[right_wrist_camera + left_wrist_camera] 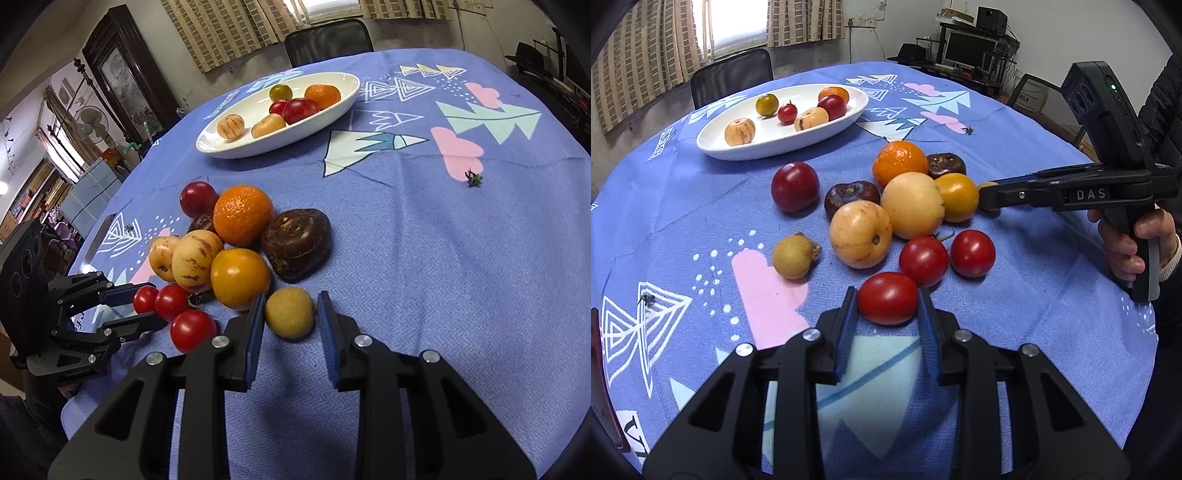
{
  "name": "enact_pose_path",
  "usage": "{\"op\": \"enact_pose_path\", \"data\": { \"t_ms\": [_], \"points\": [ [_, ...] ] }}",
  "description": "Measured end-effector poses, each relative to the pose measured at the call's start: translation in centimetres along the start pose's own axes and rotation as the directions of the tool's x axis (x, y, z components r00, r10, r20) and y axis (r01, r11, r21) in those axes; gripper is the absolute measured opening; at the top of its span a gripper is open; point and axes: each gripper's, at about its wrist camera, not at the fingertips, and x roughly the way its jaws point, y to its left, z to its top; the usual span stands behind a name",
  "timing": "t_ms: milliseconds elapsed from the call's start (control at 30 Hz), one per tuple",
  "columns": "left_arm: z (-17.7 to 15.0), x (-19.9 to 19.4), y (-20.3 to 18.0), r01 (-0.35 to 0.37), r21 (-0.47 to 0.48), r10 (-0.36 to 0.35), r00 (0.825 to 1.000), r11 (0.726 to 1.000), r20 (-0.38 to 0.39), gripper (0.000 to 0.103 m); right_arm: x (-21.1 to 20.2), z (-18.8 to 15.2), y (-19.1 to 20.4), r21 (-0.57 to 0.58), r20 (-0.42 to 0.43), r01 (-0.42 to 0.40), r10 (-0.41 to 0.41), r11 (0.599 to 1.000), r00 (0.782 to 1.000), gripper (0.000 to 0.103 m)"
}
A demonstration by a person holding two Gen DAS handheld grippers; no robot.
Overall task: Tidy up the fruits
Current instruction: 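Carry the yellow fruit and cherry tomato to the white plate and release both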
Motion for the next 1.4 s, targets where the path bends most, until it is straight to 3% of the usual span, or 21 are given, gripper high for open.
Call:
{"op": "enact_pose_path", "data": {
  "t_ms": [267, 367, 533, 633, 833, 900, 1000, 1267, 1367, 1400],
  "points": [
    [-0.1, -1.6, 1.0, 0.004, -0.057, -0.002, 0.999, 0.998, 0.040, 0.033, -0.8, -0.1, 0.0, 0.009, 0.011, -0.018, 0.018, 1.000, 1.000, 0.029],
    [0.4, -2.5, 1.7, 0.016, -0.088, -0.011, 0.999, 0.996, 0.048, 0.033, -1.6, 0.5, 0.5, 0.000, -0.008, -0.067, 0.067, 0.998, 0.998, 0.029],
    [3.3, -3.8, 3.7, 0.016, -0.095, -0.010, 0.998, 0.995, 0.063, 0.033, -3.6, 4.4, 2.4, -0.105, 0.050, -0.035, 0.041, 0.994, 0.998, 0.029],
    [6.1, -3.8, 5.4, -0.016, -0.115, 0.027, 0.996, 0.993, 0.088, 0.033, -3.6, 7.8, 3.0, -0.118, 0.106, -0.024, 0.036, 0.993, 0.994, 0.029],
    [12.4, -1.4, 9.9, -0.059, -0.192, 0.082, 0.990, 0.980, 0.111, 0.033, 0.4, 15.3, 3.9, -0.107, 0.166, 0.002, 0.016, 0.994, 0.986, 0.029],
    [14.2, 0.2, 11.1, -0.110, -0.202, 0.132, 0.986, 0.973, 0.102, 0.033, 2.5, 17.3, 4.2, -0.115, 0.153, 0.020, -0.002, 0.993, 0.988, 0.029],
    [15.6, 2.8, 12.3, -0.110, -0.233, 0.131, 0.989, 0.966, 0.074, 0.033, 6.4, 19.7, 4.1, -0.115, 0.120, 0.056, -0.043, 0.992, 0.992, 0.029],
    [16.5, 5.8, 13.8, -0.147, -0.233, 0.161, 0.986, 0.961, 0.042, 0.033, 11.2, 22.3, 3.4, -0.115, 0.072, 0.098, -0.090, 0.989, 0.993, 0.030],
    [16.6, 6.3, 14.3, -0.157, -0.237, 0.170, 0.985, 0.959, 0.033, 0.033, 11.6, 22.5, 3.1, -0.101, 0.063, 0.094, -0.088, 0.990, 0.994, 0.035],
    [16.5, 6.2, 14.2, -0.165, -0.237, 0.178, 0.983, 0.957, 0.036, 0.040, 11.5, 22.6, 3.0, -0.096, 0.065, 0.092, -0.086, 0.991, 0.994, 0.037]
  ]
}}
